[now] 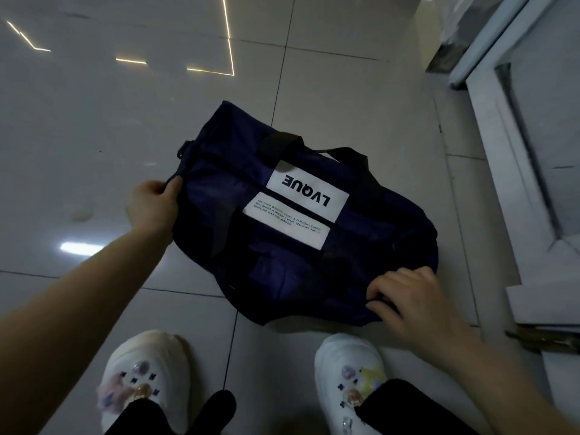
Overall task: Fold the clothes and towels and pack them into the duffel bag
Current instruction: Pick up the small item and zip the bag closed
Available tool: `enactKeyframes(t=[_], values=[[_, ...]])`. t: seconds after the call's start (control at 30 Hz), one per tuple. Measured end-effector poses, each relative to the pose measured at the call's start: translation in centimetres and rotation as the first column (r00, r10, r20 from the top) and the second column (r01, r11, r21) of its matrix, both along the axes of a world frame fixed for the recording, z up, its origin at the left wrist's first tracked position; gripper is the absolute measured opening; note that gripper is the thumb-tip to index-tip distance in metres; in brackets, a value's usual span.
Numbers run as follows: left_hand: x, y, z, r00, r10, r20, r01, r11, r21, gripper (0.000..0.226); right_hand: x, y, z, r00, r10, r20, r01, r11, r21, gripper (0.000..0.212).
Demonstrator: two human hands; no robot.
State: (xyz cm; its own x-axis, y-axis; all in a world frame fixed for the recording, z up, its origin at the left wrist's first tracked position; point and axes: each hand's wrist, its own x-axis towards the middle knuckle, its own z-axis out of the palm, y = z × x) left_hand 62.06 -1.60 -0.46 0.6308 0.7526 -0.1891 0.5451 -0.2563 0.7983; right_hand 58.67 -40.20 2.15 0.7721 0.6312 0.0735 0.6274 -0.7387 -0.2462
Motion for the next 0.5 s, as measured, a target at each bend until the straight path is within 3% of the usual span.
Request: enactKeyframes(t=[0.1, 0.17, 0.37, 0.43, 0.5], values=[[4.4, -0.2, 0.3, 0.994, 0.057, 0.093, -0.024, 0.948, -0.317, 0.037, -0.5, -0.1, 0.5, 0.998, 0.063, 0.008, -0.063, 0.998, 0.031, 0.016], [8.0, -1.3, 1.1, 0.986, 0.042, 0.161, 0.032, 0.901, -0.432, 0.035, -0.6, 0.0, 0.3, 0.996, 0.088, -0.003, -0.088, 0.996, 0.016, 0.014], [12.7, -7.7, 3.1, 0.959, -0.198, 0.2, 0.27, 0.852, -0.449, 0.021, -0.5, -0.8, 0.5, 0.974, -0.014, -0.227, 0.034, 0.996, 0.084, 0.014], [12.5, -8.8, 2.5, 0.95, -0.232, 0.207, 0.303, 0.843, -0.445, 0.024, -0.6, -1.2, 0.6, 0.959, -0.018, -0.282, 0.044, 0.995, 0.085, 0.015], [11.6, -9.7, 1.8, 0.953, -0.199, 0.227, 0.278, 0.869, -0.409, 0.046, -0.2, -1.6, 0.9, 0.944, -0.035, -0.33, 0.074, 0.991, 0.108, 0.02]])
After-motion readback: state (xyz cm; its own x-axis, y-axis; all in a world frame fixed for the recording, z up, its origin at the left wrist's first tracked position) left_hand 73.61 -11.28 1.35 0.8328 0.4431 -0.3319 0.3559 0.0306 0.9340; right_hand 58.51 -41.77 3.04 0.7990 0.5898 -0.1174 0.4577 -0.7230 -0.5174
